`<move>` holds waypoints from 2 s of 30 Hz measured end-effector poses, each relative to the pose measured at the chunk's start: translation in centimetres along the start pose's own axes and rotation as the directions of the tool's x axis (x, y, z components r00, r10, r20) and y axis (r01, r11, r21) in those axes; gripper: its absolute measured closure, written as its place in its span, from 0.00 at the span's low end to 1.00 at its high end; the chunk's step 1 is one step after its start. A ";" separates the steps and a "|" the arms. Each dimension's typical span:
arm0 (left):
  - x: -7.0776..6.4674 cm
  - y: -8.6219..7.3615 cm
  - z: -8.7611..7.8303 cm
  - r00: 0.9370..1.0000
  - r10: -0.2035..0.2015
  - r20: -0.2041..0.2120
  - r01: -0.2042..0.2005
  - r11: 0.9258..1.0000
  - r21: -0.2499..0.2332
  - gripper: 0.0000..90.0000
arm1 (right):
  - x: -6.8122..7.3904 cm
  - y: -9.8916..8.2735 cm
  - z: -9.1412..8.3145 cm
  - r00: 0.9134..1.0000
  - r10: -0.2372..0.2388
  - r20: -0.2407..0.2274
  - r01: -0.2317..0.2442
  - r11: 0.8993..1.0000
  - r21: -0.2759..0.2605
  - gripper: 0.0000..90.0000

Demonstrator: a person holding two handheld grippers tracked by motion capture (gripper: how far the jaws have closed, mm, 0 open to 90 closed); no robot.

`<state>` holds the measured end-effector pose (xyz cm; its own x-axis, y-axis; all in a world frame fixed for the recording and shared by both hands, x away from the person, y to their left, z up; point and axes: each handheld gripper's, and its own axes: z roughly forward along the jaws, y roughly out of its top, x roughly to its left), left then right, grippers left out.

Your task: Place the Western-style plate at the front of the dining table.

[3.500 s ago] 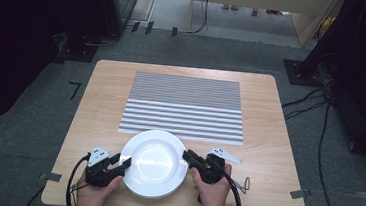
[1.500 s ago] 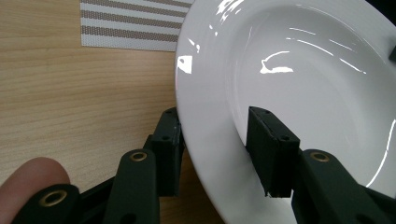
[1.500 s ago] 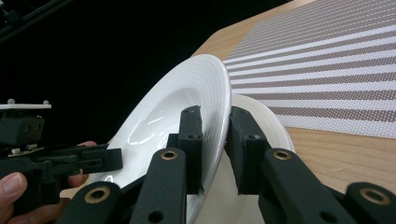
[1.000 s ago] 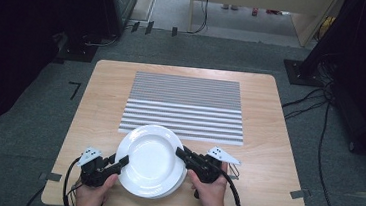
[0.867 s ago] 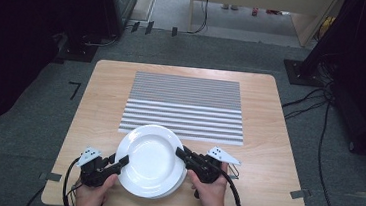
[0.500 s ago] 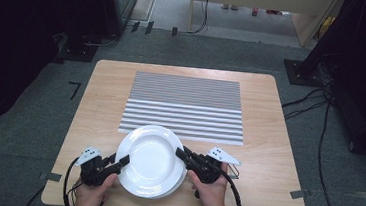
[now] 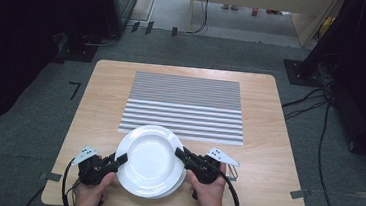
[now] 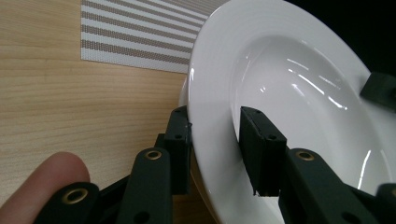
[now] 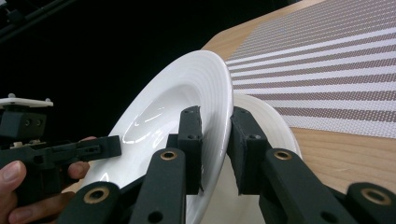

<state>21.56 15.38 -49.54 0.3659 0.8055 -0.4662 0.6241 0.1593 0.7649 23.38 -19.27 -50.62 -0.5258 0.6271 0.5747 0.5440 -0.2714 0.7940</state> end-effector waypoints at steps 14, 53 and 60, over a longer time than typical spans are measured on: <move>-0.1 0.5 0.0 0.992 -0.077 0.102 0.081 0.996 -0.035 0.81 | -0.5 0.5 -0.3 0.995 0.102 0.012 -0.102 0.994 -0.034 0.89; -1.8 8.2 3.0 0.978 -0.026 0.208 0.037 0.998 -0.050 0.85 | -1.2 7.5 -0.9 0.993 0.121 -0.013 -0.122 0.989 -0.087 0.91; -1.7 9.4 4.4 0.980 -0.028 0.196 0.034 0.999 -0.027 0.84 | -1.7 8.8 -0.5 0.994 0.113 -0.003 -0.113 0.990 -0.089 0.91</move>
<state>29.82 12.95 -43.54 0.4765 0.6732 -0.5655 0.6175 0.2017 0.7603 28.70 -23.07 -44.48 -0.4628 0.5902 0.6614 0.5395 -0.4045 0.7385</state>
